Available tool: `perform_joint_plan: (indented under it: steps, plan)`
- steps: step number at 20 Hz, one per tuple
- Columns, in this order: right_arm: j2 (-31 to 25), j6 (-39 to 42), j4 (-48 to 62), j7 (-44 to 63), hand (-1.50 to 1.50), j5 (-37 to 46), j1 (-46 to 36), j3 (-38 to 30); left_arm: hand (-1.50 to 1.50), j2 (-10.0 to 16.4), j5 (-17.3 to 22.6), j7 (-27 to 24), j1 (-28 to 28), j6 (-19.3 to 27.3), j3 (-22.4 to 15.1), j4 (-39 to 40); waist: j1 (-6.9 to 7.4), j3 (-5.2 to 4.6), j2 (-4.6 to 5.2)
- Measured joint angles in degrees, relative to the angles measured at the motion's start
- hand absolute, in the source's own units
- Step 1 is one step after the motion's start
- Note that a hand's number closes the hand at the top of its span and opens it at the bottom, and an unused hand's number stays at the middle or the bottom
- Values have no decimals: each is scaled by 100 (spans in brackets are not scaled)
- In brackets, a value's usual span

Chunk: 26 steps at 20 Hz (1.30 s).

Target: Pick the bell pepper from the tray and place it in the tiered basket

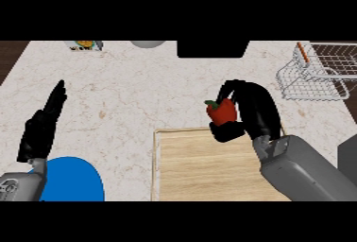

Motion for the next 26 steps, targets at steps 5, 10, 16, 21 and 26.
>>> perform_joint_plan:
  steps: [5,10,16,21,26]
  plan:
    - [-373,-211,-673,168,150,359,-113,-631,0,-33,-31,-28,70,-6,22,-35,6,71,20]
    - [-857,368,-1005,486,150,612,-470,-1186,0,-117,-97,-63,13,-23,22,21,42,100,38]
    - [-1199,1161,-790,86,150,148,-761,-2064,0,-163,-140,-83,-66,-135,98,94,89,112,60]
    - [-1223,1459,-102,-602,150,23,-1021,-2522,0,-188,-176,-89,-1,-233,154,23,125,116,70]
    - [-1448,1486,895,-1421,150,435,-1222,-2659,0,-219,-217,-102,-103,-280,197,87,154,116,86]
